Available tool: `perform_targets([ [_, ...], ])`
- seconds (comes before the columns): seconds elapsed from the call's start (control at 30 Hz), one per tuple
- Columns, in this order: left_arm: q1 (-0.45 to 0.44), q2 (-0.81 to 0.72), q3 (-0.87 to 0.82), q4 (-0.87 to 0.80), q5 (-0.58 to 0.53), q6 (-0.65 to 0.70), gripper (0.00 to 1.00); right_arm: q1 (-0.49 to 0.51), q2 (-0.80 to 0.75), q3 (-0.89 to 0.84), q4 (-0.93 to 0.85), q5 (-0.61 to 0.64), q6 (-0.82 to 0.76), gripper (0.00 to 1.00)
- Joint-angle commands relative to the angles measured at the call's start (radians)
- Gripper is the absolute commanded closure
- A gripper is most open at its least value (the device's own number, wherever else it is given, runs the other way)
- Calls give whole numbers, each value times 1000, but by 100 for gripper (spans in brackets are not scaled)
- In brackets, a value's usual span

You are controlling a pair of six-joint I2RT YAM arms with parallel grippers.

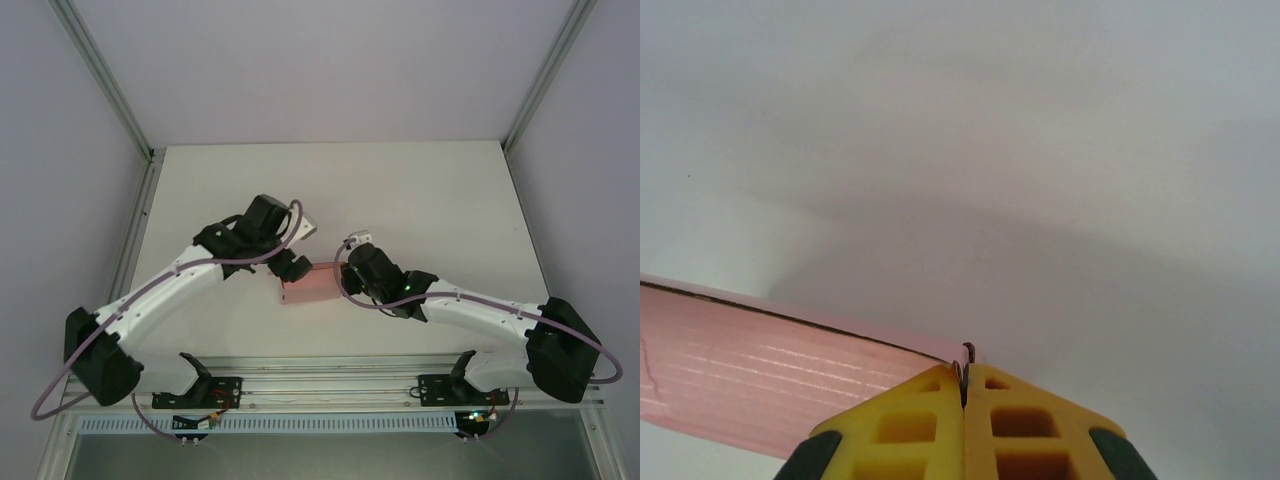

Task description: Assemble paper box

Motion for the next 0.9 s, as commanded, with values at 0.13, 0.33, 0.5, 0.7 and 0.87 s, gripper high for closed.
perform_targets([
  [0.13, 5, -49, -48, -77, -109, -212, 38, 6, 53, 66, -109, 11, -15, 100],
  [0.33, 5, -19, -67, -126, -108, -233, 48, 6, 63, 93, -139, 15, -10, 100],
  [0.5, 5, -10, -84, -121, -96, -238, 54, 6, 75, 105, -157, 6, -3, 100],
  [0.7, 2, 32, -88, -118, -119, -211, 61, 6, 67, 110, -169, -5, -4, 100],
  [0.87, 1, 44, -82, -96, -110, -203, 73, 6, 74, 115, -173, -10, -6, 100],
])
